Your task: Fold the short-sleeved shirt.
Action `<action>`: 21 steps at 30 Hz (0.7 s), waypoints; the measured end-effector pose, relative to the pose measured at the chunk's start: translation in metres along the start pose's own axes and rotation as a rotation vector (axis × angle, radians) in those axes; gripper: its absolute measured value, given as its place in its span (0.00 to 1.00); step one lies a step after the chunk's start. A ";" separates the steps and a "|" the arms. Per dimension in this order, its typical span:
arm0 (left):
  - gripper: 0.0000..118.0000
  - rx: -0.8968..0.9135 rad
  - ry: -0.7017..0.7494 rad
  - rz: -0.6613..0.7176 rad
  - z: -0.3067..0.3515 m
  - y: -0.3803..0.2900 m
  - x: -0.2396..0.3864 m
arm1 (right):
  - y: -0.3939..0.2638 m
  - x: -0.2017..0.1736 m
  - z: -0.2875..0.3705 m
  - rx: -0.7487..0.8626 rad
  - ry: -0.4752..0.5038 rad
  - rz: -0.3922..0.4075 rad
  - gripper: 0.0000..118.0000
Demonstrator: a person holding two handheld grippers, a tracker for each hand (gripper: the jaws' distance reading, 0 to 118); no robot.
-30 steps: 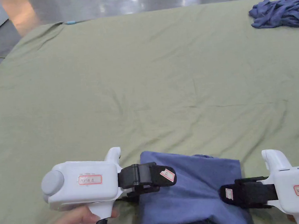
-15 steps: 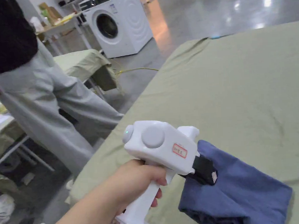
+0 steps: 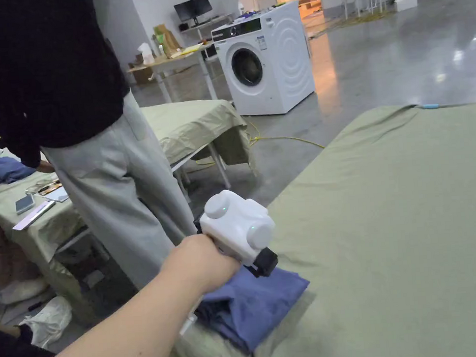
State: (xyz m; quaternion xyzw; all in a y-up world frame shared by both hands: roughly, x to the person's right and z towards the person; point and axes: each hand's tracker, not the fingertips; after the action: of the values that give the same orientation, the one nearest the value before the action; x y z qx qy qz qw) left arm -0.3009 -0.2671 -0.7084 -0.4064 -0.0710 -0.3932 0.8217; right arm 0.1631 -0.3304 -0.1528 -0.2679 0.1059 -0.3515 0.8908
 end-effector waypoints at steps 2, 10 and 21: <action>1.00 0.037 -0.046 0.090 0.030 -0.010 -0.001 | 0.003 -0.005 0.004 0.014 0.001 0.019 0.02; 0.50 0.638 -0.282 0.362 0.226 -0.104 0.108 | 0.004 -0.043 0.032 0.152 -0.185 0.208 0.02; 0.00 1.015 -0.500 0.493 0.340 -0.141 0.287 | -0.024 -0.097 0.106 0.569 -0.902 0.706 0.02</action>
State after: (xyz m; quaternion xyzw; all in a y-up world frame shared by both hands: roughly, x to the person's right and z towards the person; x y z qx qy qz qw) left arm -0.1356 -0.2405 -0.2727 -0.0491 -0.3435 -0.0016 0.9379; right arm 0.1180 -0.2363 -0.0513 -0.0916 -0.2950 0.0959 0.9462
